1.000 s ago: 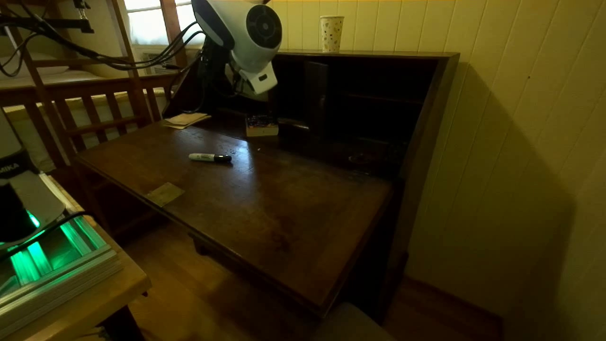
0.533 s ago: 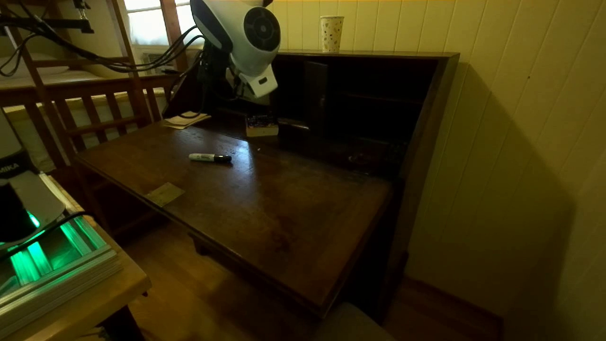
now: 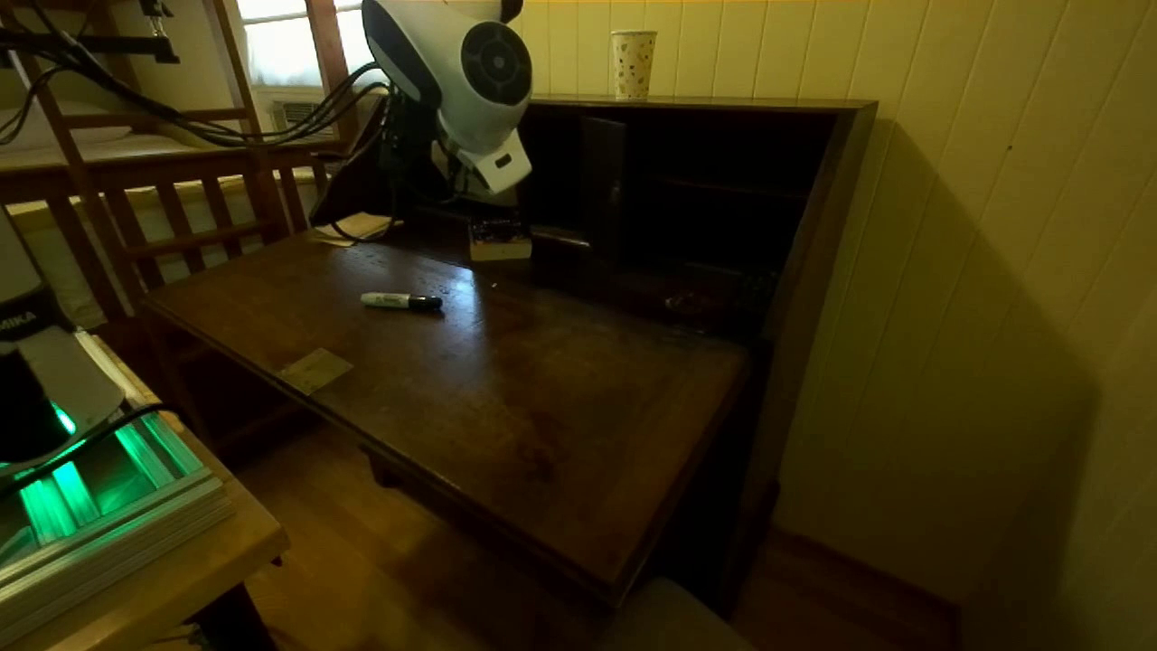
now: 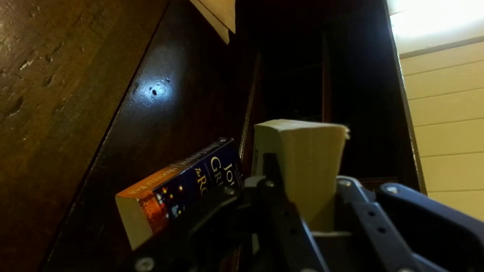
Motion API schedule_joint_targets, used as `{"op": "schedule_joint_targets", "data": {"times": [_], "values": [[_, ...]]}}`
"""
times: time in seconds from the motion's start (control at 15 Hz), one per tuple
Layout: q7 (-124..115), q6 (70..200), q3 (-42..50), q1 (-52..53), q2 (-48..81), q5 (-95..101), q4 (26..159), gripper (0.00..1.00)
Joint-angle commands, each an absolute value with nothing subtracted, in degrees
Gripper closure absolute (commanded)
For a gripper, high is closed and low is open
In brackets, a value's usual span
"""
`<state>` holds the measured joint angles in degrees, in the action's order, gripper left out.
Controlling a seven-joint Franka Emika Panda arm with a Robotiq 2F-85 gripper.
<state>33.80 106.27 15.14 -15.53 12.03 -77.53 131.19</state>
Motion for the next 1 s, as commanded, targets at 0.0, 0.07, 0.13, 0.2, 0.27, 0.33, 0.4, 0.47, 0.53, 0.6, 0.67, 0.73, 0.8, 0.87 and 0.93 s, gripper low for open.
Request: {"op": "schedule_joint_targets", "data": {"times": [0.0,0.07,0.13,0.2,0.27,0.33,0.4,0.47,0.53,0.6,0.67,0.73,0.8,0.87,0.93], "values": [[36.11,106.26,14.82,-15.35,11.94,-77.92,131.45,0.94],[36.12,106.43,14.75,-15.27,12.13,-77.70,131.36,0.94],[36.40,106.67,14.67,-15.19,12.38,-77.98,131.21,0.94],[36.63,106.61,14.61,-15.17,12.65,-78.09,131.04,0.94],[36.92,106.61,14.60,-15.15,12.80,-78.04,130.98,0.94],[36.86,106.71,14.64,-15.13,13.02,-77.73,130.93,0.94],[36.94,106.66,14.64,-15.16,13.23,-77.74,130.84,0.94],[37.03,106.73,14.68,-15.19,13.30,-77.74,130.89,0.94],[36.88,106.93,14.68,-15.16,13.47,-77.87,130.80,0.94],[36.75,107.18,14.68,-15.11,13.53,-77.78,130.76,0.94],[36.64,107.38,14.66,-15.09,13.67,-77.82,130.62,0.94],[36.68,107.54,14.66,-15.14,13.75,-77.96,130.52,0.94],[36.62,107.77,14.68,-15.15,13.82,-77.85,130.46,0.94],[36.49,107.82,14.69,-15.20,13.99,-77.77,130.28,0.94],[36.51,107.58,14.65,-15.28,14.17,-77.83,130.11,0.94]]}}
